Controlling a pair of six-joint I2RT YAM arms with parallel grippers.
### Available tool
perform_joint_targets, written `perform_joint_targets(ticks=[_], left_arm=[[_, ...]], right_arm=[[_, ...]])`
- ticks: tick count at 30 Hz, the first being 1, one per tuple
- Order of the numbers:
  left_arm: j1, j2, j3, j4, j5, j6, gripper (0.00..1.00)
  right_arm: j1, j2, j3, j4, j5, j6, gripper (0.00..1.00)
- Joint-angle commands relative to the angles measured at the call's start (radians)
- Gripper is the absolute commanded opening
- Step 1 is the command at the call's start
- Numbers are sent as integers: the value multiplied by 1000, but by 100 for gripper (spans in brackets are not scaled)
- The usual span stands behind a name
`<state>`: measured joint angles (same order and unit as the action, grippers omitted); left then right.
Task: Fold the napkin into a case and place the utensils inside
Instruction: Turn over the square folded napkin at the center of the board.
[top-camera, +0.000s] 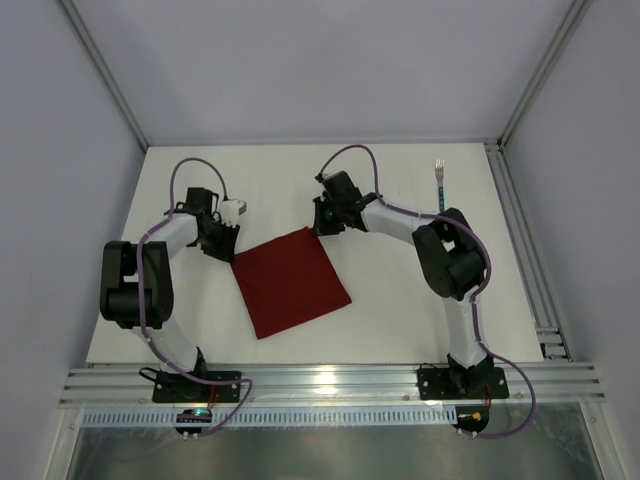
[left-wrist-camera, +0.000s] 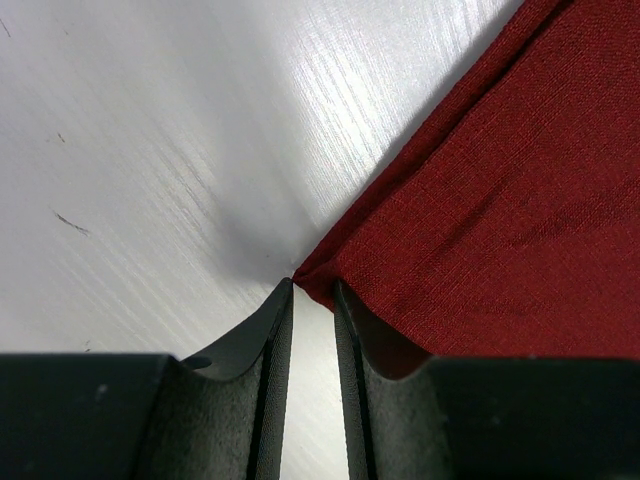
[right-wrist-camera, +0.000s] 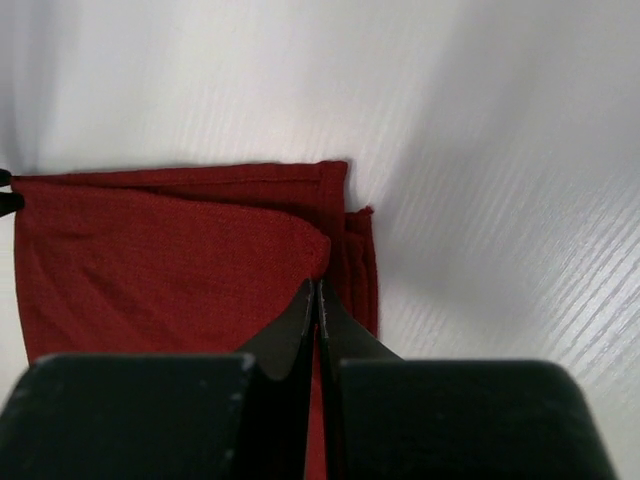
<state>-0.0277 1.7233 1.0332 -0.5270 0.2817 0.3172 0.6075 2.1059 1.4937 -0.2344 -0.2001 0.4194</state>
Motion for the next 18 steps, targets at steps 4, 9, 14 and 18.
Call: perform_joint_targets(ticks=[4, 9, 14, 18], left_arm=[[0, -21, -15, 18, 19, -7, 25], [0, -18, -15, 24, 19, -13, 25], [2, -22, -21, 32, 16, -18, 25], [2, -22, -24, 39, 10, -18, 25]], right_arm=[[55, -155, -58, 70, 14, -30, 4], [155, -208, -112, 98, 28, -57, 4], [271, -239, -177, 138, 28, -68, 4], [369, -245, -213, 178, 22, -82, 4]])
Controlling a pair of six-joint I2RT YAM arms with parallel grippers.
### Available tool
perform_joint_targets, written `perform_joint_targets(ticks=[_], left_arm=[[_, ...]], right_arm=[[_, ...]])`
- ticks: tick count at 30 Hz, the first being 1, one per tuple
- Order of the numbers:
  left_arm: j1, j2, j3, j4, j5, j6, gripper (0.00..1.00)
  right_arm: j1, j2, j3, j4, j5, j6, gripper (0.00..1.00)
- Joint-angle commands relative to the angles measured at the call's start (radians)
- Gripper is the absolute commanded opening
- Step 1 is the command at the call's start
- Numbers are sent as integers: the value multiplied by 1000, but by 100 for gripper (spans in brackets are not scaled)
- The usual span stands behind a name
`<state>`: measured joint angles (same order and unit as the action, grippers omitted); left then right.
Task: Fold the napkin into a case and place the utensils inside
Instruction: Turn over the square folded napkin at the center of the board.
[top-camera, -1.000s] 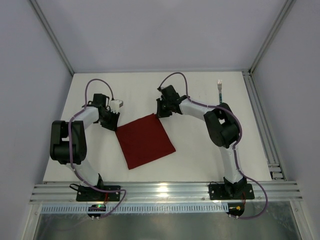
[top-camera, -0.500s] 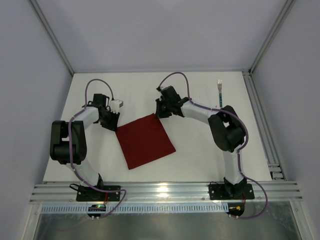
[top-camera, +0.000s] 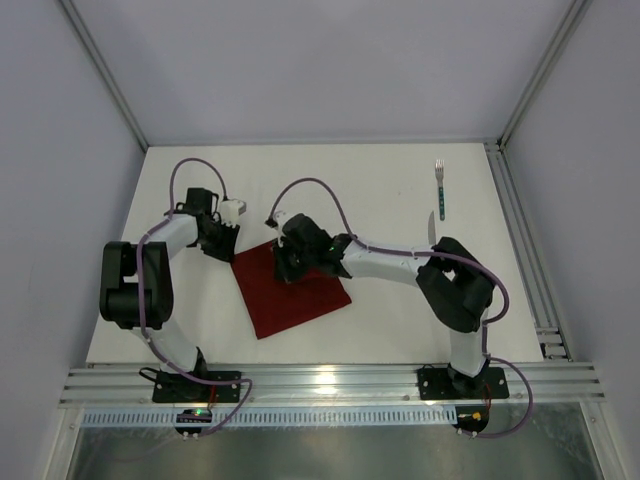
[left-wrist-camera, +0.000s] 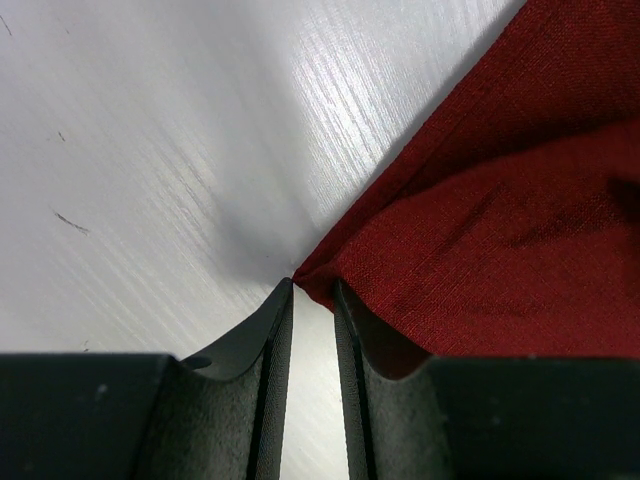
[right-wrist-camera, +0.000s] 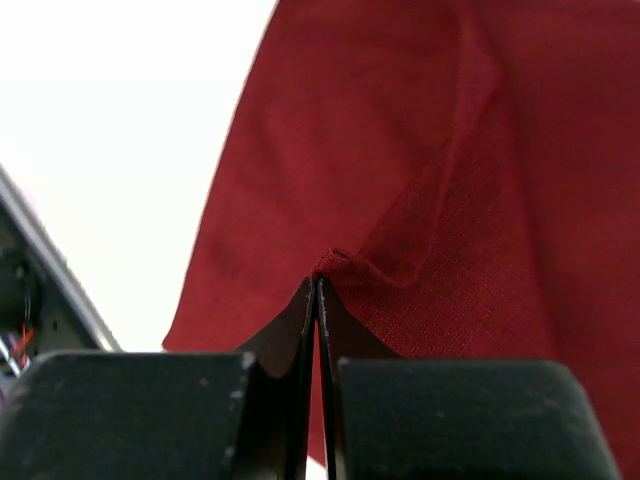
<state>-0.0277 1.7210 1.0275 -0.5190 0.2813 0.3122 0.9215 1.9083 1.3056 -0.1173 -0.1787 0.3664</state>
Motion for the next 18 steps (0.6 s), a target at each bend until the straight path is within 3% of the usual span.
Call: perform_joint_targets(ticks=[1, 9, 18], left_arm=[[2, -20, -21, 31, 7, -15, 25], [3, -26, -27, 40, 2, -18, 25], [8, -41, -40, 42, 2, -15, 25]], right_arm=[[91, -49, -32, 64, 5, -32, 4], [244, -19, -26, 68, 28, -148, 4], [261, 15, -2, 57, 4, -159, 4]])
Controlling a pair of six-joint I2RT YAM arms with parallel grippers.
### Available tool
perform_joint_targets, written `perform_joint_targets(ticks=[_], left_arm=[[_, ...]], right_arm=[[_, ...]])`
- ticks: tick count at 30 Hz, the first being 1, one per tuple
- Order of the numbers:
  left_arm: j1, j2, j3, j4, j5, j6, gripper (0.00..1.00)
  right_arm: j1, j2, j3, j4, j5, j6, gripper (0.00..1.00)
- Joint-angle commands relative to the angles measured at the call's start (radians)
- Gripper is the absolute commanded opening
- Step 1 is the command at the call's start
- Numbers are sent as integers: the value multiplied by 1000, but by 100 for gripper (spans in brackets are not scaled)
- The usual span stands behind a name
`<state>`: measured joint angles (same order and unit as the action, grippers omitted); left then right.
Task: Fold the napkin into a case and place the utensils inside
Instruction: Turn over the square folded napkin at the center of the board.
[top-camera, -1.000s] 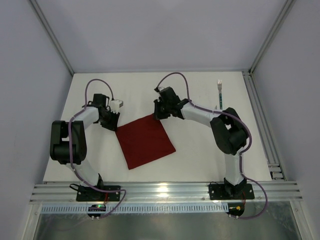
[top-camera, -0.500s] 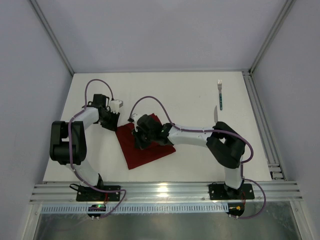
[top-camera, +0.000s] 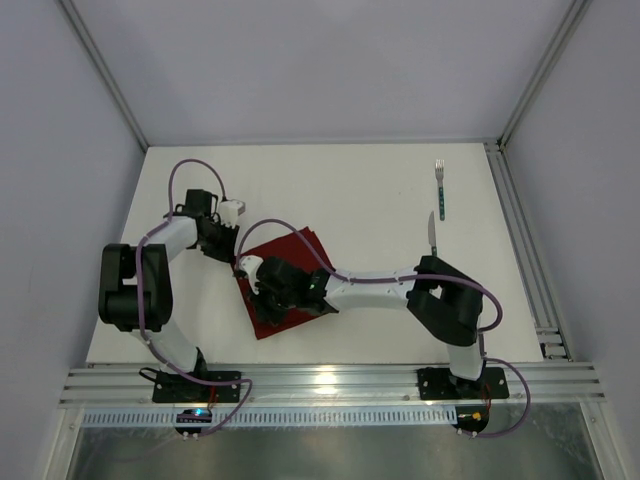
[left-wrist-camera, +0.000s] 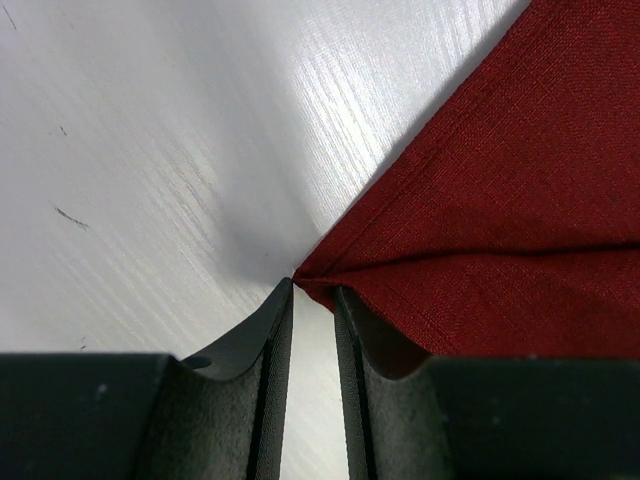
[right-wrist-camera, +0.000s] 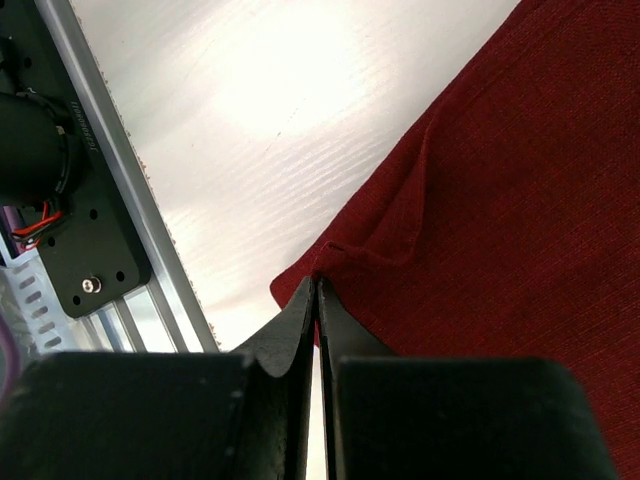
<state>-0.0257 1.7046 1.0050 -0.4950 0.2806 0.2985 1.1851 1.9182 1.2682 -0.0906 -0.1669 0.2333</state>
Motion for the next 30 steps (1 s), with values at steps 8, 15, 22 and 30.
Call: perform_joint_targets(ticks=[8, 15, 22, 30], left_arm=[[10, -29, -19, 18, 6, -2, 25], [12, -37, -17, 12, 3, -4, 25], [13, -54, -16, 3, -3, -1, 27], [23, -103, 9, -45, -60, 4, 36]], right_arm=[[8, -1, -6, 54, -63, -14, 4], [7, 41, -20, 109, -79, 21, 4], [5, 80, -32, 107, -66, 17, 4], [8, 84, -33, 98, -56, 9, 11]])
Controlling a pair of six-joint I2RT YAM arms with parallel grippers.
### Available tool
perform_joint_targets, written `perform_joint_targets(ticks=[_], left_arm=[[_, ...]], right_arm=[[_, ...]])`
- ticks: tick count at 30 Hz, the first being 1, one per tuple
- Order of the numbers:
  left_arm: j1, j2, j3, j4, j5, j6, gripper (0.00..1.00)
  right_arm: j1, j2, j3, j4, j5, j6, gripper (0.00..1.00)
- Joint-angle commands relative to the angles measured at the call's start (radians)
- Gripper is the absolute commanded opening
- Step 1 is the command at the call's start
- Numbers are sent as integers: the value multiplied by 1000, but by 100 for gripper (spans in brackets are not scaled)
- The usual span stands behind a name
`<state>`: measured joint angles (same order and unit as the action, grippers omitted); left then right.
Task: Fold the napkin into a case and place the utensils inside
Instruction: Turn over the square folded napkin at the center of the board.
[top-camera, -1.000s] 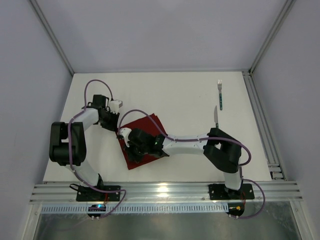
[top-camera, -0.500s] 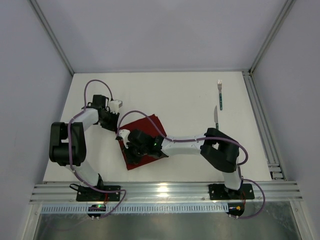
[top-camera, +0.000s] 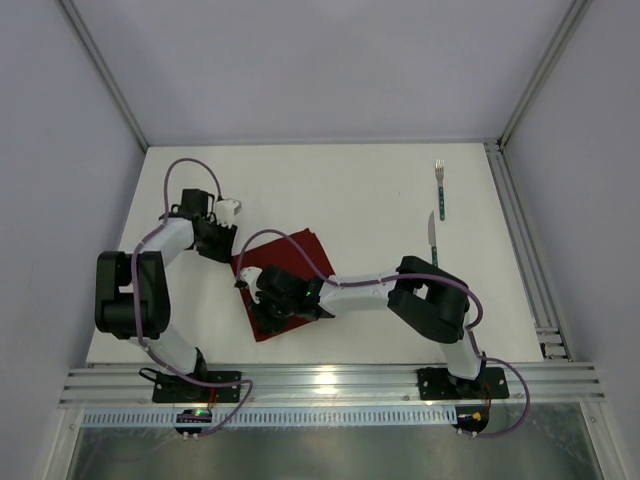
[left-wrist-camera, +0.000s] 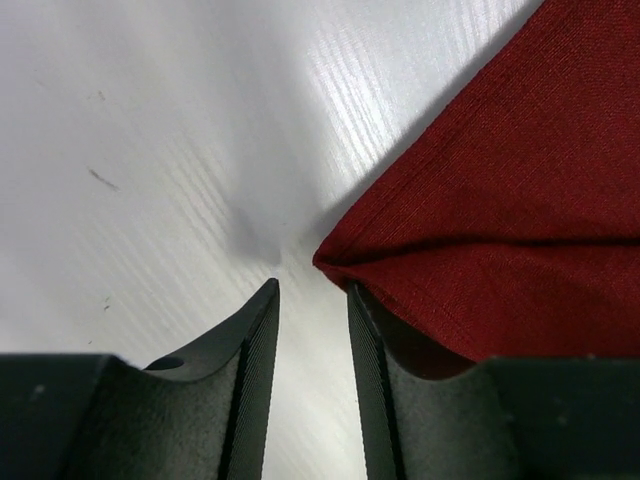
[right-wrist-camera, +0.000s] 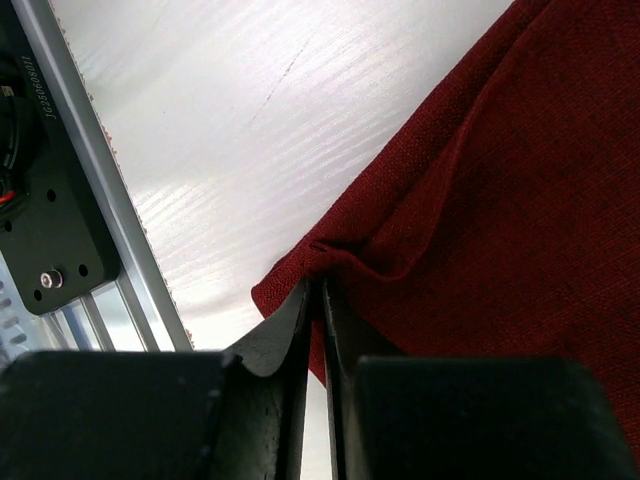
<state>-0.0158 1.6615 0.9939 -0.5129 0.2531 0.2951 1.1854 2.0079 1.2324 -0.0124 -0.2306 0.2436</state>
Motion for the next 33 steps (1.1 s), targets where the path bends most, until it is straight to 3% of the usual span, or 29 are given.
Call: perform_joint_targets(ticks=[1, 6, 7, 13, 17, 22, 26, 33], left_arm=[[13, -69, 22, -35, -41, 9, 37], [11, -149, 32, -68, -78, 13, 41], [11, -163, 31, -76, -80, 12, 42], [8, -220, 48, -101, -9, -4, 47], [-44, -189, 46, -78, -32, -14, 48], [-142, -146, 15, -3, -87, -27, 47], [-196, -140, -21, 77, -135, -27, 48], [-199, -121, -86, 73, -170, 12, 43]], right_arm=[[6, -9, 4, 20, 8, 0, 13], [6, -40, 15, 20, 2, 13, 22], [8, -61, 18, 20, 2, 16, 29], [10, -185, 16, 20, 22, 17, 46], [2, -282, -31, 20, 75, 13, 49], [-88, -331, -156, -43, 53, 111, 42], [-190, -379, -281, 17, 19, 216, 26], [-262, -391, -399, 77, 34, 253, 20]])
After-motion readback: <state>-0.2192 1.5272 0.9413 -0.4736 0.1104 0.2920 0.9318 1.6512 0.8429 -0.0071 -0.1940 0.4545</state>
